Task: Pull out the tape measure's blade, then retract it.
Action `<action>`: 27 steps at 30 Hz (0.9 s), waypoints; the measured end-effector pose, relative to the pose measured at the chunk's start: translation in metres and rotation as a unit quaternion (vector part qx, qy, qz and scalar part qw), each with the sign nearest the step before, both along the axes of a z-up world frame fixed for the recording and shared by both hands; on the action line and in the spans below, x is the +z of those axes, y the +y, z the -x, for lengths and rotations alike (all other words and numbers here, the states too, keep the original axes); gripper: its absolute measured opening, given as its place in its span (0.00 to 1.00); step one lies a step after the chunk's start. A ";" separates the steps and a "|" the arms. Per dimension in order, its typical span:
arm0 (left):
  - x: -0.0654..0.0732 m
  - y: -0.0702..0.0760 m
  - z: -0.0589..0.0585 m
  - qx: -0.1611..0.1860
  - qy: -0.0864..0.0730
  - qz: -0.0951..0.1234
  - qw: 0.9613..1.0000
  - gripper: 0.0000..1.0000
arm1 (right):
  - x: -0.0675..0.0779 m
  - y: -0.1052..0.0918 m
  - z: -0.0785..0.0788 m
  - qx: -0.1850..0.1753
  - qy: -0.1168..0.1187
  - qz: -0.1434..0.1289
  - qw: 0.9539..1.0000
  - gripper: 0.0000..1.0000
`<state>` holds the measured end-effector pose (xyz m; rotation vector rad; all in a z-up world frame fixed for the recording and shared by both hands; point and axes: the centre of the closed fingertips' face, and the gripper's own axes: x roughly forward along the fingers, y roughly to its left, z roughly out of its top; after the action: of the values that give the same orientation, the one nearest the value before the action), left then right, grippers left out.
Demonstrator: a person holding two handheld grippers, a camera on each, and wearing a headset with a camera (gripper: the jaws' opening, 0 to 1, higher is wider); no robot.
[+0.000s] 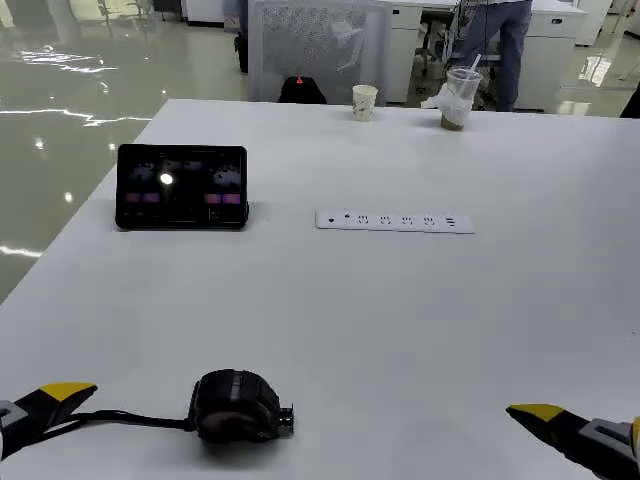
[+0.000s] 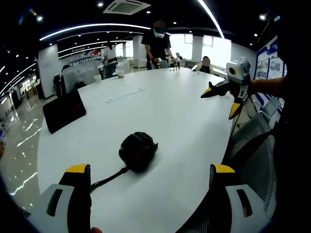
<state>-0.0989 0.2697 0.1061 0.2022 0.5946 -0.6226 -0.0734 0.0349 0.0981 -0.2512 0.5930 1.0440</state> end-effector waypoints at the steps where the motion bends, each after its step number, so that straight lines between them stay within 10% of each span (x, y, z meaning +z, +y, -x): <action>1: 0.000 -0.001 -0.001 -0.002 0.001 -0.001 1.000 0.99 | 0.000 0.001 -0.001 0.002 -0.001 0.001 1.000 0.90; 27: -0.017 -0.010 -0.030 -0.070 0.020 -0.024 0.997 0.99 | -0.018 0.025 -0.025 0.077 -0.004 0.029 0.997 0.83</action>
<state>-0.0692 0.2598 0.0893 0.2777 0.6376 -0.7489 -0.0482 0.0595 0.0802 -0.3548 0.6047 1.1746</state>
